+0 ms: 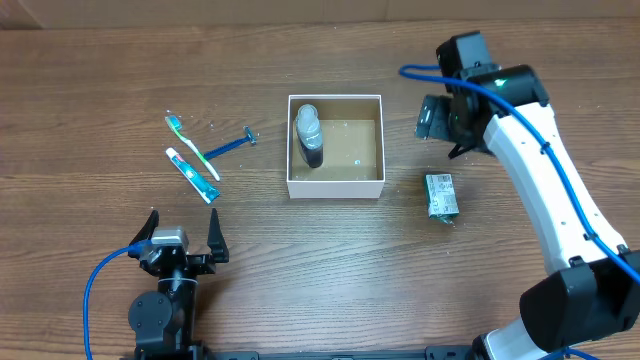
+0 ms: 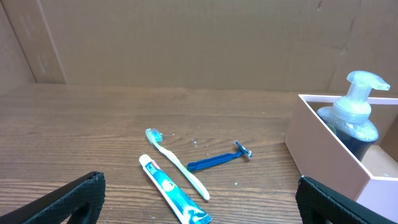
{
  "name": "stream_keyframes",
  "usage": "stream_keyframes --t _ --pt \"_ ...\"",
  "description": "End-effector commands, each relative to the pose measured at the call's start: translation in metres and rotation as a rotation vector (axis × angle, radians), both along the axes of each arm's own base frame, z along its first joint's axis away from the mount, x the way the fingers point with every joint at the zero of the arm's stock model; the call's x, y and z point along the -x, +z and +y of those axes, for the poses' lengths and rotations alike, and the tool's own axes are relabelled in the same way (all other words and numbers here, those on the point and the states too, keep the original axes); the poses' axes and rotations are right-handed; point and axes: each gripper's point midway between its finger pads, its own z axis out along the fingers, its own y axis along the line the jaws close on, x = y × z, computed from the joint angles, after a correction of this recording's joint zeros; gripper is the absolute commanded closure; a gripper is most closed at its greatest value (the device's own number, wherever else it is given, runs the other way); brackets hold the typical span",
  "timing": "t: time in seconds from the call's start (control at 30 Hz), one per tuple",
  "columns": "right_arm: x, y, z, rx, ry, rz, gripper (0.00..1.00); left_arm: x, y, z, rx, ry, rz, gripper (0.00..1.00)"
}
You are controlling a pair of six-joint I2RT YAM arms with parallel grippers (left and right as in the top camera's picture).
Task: Pack container
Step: 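Lower the right gripper onto the green soap bar and grasp it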
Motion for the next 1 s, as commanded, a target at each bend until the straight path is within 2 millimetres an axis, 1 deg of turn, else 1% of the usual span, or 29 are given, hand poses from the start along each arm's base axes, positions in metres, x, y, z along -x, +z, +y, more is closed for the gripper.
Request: stream_keyframes --t 0.0,0.13,0.23,0.33,0.47,0.67,0.8,0.97 --pt "0.013 -0.034 0.011 -0.043 0.034 0.074 0.00 0.000 0.000 0.002 0.016 0.008 -0.005 0.00" --pt "0.035 -0.081 0.011 -0.057 0.037 0.156 0.00 0.000 0.000 0.002 0.016 0.008 -0.005 0.00" --pt "0.051 -0.111 0.012 -0.078 0.040 0.200 0.00 0.000 0.000 0.002 0.016 0.008 -0.004 0.00" --pt "0.060 -0.136 0.015 -0.107 0.045 0.209 0.00 0.000 0.000 0.002 0.016 0.008 -0.005 0.00" --pt "0.061 -0.159 0.021 -0.161 0.092 0.180 0.00 0.000 0.000 0.002 0.016 0.008 -0.004 0.00" --pt "0.048 -0.169 0.012 -0.198 0.105 0.113 0.00 0.000 0.000 0.002 0.016 0.008 -0.004 0.00" --pt "0.038 -0.169 0.002 -0.199 0.100 0.076 0.00 0.000 0.000 0.002 0.016 0.008 -0.004 0.00" --pt "0.039 -0.169 -0.001 -0.196 0.098 0.081 0.00 0.000 0.000 0.002 0.016 0.008 -0.004 0.00"
